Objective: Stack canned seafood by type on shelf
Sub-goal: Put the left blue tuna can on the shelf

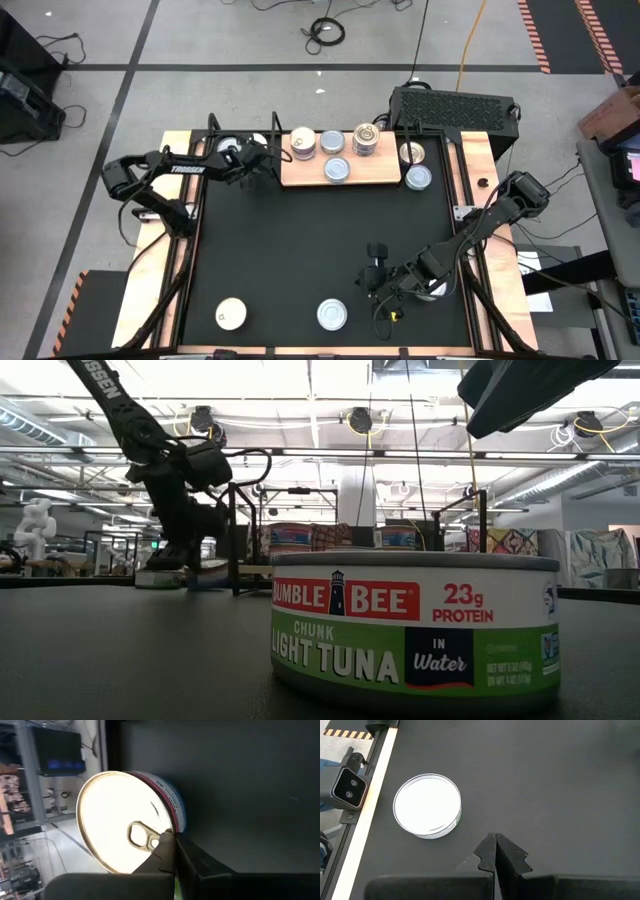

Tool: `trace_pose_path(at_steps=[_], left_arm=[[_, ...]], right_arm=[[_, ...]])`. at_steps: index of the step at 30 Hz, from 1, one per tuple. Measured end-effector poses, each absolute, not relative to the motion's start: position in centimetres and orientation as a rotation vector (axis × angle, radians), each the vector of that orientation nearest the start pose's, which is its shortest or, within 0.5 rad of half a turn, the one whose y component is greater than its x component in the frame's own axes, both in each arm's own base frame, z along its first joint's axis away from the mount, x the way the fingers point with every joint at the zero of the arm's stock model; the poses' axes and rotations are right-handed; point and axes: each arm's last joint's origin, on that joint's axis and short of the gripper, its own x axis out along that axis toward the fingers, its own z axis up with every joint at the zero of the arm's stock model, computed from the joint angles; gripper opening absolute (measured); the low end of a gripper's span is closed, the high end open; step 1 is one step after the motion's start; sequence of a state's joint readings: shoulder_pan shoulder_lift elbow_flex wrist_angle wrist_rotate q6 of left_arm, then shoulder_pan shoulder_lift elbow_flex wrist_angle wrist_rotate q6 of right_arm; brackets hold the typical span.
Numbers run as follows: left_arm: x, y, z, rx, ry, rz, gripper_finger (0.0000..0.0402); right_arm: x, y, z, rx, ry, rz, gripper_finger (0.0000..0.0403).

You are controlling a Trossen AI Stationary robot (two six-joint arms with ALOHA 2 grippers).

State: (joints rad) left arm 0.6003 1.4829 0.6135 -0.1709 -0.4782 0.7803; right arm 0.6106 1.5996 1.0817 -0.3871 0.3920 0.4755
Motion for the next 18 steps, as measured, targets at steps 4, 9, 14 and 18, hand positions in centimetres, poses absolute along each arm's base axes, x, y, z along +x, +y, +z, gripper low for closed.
trace_pose_path(at_steps=[4,9,14,18], left_arm=[[19.0,13.7,14.8,0.532,1.415,0.469,0.0001],[17.8,11.5,16.7,0.461,1.389,0.454,0.0001],[17.3,8.8,18.8,0.437,1.296,0.46,0.0],[17.1,6.6,20.0,0.441,1.21,0.433,0.0]], right_arm=[[27.5,17.9,22.4,0.014,0.815,0.009,0.0],[27.5,17.9,22.4,0.011,0.819,0.008,0.0],[27.5,17.9,22.4,0.011,0.819,0.009,0.0],[27.5,17.9,22.4,0.013,0.817,0.008,0.0]])
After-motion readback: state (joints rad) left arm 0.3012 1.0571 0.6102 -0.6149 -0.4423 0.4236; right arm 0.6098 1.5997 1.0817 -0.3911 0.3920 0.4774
